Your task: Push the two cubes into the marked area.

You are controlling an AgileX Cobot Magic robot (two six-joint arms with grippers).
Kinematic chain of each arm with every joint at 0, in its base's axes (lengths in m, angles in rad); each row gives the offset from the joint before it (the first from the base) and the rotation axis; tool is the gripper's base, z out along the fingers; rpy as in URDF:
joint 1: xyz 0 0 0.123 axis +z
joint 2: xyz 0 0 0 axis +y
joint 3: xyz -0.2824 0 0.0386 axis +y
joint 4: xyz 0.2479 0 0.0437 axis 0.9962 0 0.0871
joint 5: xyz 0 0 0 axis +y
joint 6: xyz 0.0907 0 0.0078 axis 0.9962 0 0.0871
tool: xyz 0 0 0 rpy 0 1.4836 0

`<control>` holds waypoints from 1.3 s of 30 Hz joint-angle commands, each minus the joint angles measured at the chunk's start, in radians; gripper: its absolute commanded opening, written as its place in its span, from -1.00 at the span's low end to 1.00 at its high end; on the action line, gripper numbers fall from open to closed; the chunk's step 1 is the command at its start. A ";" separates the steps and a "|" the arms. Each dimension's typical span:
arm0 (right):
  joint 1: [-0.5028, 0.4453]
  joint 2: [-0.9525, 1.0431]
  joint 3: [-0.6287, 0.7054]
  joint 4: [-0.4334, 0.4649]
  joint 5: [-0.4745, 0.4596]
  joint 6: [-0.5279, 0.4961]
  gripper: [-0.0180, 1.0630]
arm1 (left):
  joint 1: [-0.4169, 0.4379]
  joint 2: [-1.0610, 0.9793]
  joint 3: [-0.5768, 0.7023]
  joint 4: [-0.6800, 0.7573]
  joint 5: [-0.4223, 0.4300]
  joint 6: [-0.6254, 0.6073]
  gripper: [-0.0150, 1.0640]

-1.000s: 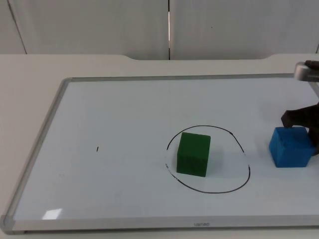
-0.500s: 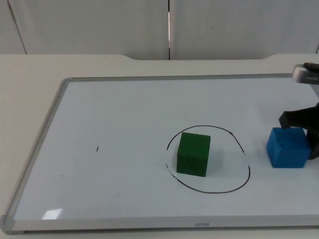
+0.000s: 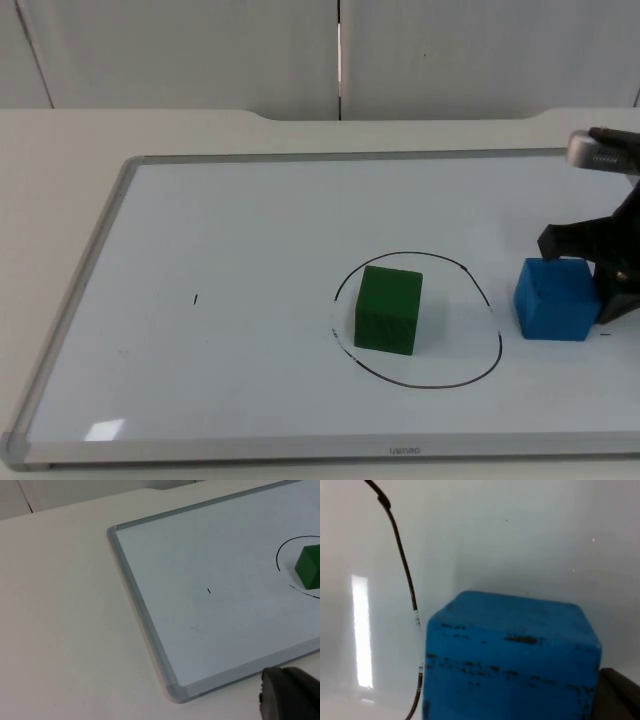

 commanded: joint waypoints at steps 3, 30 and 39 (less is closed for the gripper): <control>0.006 0.002 -0.002 0.027 -0.002 0.003 -0.97 | 0.002 -0.004 0.004 0.006 -0.010 -0.007 -0.98; 0.051 0.002 -0.002 0.061 -0.015 -0.013 -0.97 | 0.002 -0.004 0.004 0.006 -0.010 -0.007 -0.98; 0.108 0.002 -0.002 0.061 -0.096 0.002 -0.97 | 0.002 -0.004 0.004 0.006 -0.010 -0.007 -0.98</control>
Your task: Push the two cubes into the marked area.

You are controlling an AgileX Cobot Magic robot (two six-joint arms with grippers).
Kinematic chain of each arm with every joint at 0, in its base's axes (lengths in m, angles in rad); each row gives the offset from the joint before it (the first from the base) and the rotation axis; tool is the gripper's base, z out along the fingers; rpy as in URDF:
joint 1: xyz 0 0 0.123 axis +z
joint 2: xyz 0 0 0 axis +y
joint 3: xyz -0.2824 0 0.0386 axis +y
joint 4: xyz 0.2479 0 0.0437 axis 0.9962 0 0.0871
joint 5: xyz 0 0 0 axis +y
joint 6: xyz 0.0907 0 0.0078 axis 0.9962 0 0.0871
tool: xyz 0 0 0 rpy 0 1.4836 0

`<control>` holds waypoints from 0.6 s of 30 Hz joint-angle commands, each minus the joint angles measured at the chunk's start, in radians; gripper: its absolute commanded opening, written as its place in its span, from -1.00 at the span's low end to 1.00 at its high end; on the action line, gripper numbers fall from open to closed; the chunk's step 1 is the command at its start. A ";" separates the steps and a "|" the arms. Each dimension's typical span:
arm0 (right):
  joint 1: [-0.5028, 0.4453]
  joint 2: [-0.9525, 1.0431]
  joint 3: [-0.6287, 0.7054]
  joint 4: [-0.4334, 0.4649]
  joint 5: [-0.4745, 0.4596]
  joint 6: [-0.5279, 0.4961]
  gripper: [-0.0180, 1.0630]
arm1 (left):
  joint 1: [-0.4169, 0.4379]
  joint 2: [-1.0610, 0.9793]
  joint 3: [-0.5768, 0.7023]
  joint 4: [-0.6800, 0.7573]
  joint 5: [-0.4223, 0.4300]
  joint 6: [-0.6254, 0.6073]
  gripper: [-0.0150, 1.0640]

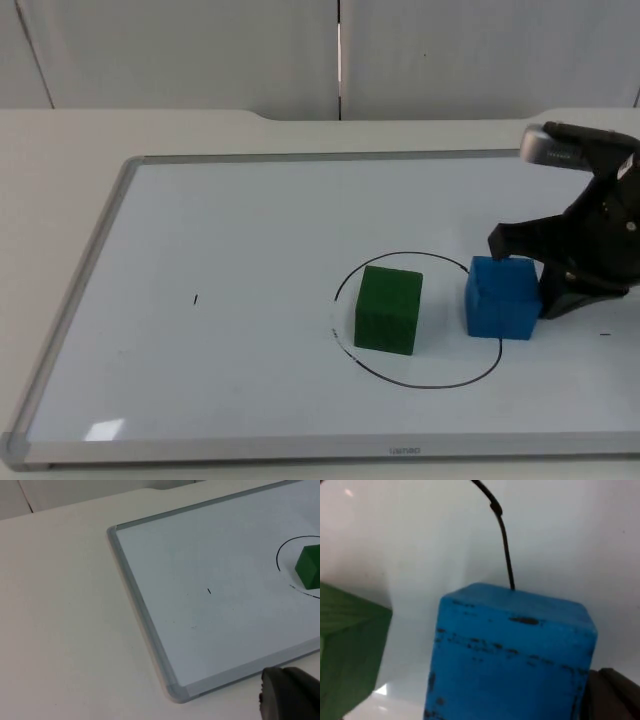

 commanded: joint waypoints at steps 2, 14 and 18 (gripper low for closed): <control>0.007 0.002 -0.002 0.000 -0.027 0.005 -0.97 | 0.002 -0.004 0.004 0.006 -0.010 -0.007 -0.98; 0.017 0.002 -0.002 0.006 -0.047 0.005 -0.97 | 0.002 -0.004 0.004 0.006 -0.010 -0.007 -0.98; 0.046 0.002 -0.002 0.003 -0.088 0.005 -0.97 | 0.002 -0.004 0.004 0.006 -0.010 -0.007 -0.98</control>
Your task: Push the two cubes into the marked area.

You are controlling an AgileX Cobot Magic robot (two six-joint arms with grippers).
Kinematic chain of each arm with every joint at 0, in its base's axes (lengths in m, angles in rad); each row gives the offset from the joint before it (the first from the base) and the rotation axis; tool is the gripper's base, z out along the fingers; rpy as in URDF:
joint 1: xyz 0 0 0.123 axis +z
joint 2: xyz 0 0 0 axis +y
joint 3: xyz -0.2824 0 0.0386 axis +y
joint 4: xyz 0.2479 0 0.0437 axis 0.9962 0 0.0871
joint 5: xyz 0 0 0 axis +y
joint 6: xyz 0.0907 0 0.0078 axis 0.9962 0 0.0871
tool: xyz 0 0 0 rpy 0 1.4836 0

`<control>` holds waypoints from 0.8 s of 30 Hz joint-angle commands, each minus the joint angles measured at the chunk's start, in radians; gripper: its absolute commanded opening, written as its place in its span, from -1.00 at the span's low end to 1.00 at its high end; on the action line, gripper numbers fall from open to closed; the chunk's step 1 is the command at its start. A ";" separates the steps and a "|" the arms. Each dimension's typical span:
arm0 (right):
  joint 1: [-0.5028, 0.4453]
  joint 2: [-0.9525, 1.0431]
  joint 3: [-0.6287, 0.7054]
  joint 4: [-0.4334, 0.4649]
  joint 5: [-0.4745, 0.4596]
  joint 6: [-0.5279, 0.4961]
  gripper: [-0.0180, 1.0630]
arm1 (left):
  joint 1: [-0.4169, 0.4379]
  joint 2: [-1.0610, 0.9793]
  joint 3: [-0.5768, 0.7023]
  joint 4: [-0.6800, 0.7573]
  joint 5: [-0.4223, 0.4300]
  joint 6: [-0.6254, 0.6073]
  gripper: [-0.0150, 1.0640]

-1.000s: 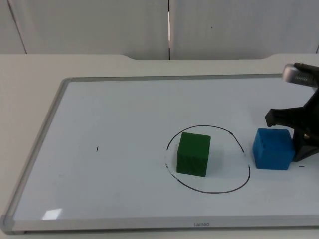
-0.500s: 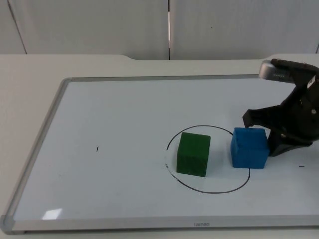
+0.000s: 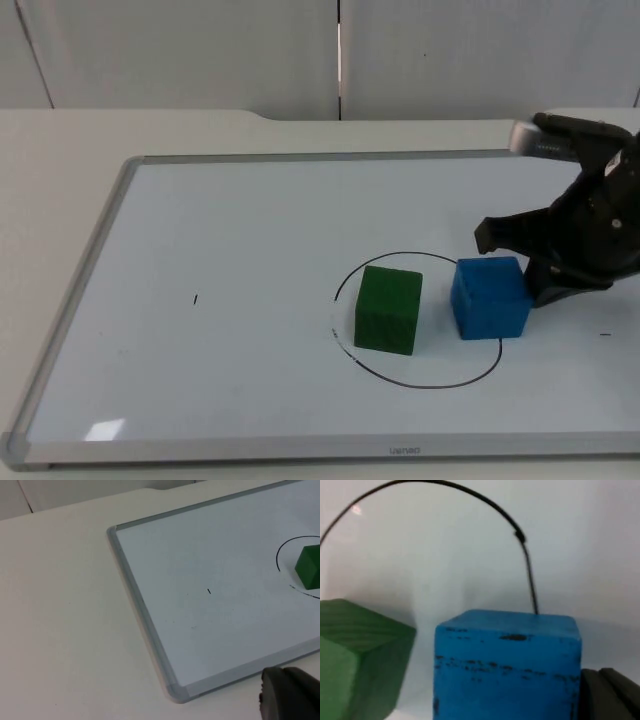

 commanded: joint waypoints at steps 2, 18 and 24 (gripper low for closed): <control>0.012 0.002 -0.002 0.013 -0.029 0.001 -0.97 | 0.002 -0.004 0.004 0.006 -0.010 -0.007 -0.98; 0.067 0.002 -0.002 0.047 -0.027 0.008 -0.97 | 0.002 -0.004 0.004 0.006 -0.010 -0.007 -0.98; 0.067 0.002 -0.002 0.049 -0.028 0.008 -0.97 | 0.002 -0.004 0.004 0.006 -0.010 -0.007 -0.98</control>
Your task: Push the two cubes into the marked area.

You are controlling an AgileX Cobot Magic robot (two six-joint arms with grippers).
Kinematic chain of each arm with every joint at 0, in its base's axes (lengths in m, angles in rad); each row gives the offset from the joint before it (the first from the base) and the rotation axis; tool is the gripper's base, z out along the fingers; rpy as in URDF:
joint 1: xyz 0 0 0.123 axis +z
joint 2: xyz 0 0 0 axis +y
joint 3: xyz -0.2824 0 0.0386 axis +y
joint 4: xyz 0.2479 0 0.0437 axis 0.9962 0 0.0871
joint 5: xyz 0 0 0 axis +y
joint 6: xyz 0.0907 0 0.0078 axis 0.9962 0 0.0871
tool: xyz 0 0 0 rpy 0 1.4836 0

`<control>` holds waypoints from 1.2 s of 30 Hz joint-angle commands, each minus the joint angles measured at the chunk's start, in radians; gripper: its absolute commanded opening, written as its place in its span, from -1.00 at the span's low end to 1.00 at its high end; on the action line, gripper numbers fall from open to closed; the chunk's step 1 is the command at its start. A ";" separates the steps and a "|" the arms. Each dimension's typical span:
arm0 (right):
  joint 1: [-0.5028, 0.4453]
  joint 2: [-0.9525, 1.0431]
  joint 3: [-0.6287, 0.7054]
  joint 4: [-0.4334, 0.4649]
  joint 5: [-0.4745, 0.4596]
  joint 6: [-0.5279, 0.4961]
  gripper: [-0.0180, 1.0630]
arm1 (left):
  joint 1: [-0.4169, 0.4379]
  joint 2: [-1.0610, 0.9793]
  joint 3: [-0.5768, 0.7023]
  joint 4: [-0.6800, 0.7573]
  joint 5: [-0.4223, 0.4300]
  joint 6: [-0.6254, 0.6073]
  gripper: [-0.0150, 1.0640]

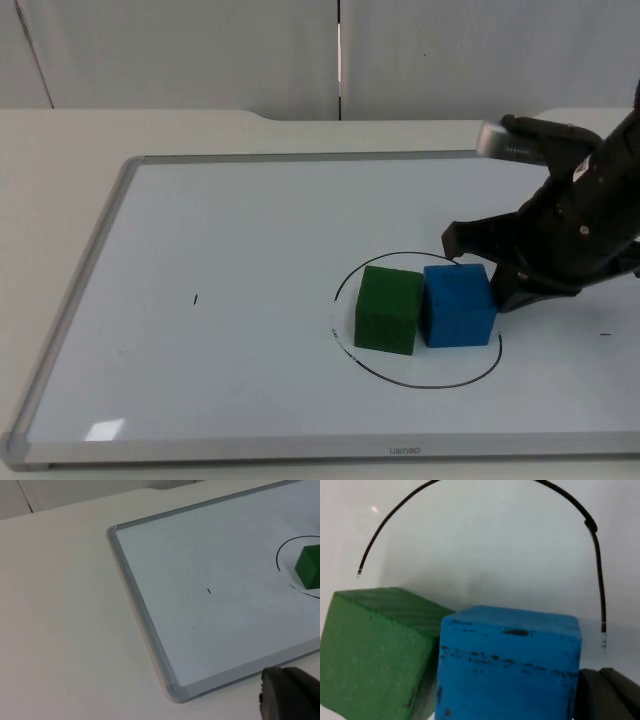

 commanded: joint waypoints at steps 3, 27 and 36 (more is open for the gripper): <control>0.005 0.001 -0.002 0.008 -0.007 -0.001 -0.97 | 0.002 -0.004 0.004 0.006 -0.010 -0.007 -0.98; -0.031 -0.542 -0.004 -0.354 0.061 0.052 -0.97 | 0.002 -0.004 0.004 0.006 -0.010 -0.007 -0.98; -0.031 -0.792 0.029 -0.356 0.135 -0.046 -0.97 | 0.002 -0.004 0.004 0.006 -0.010 -0.007 -0.98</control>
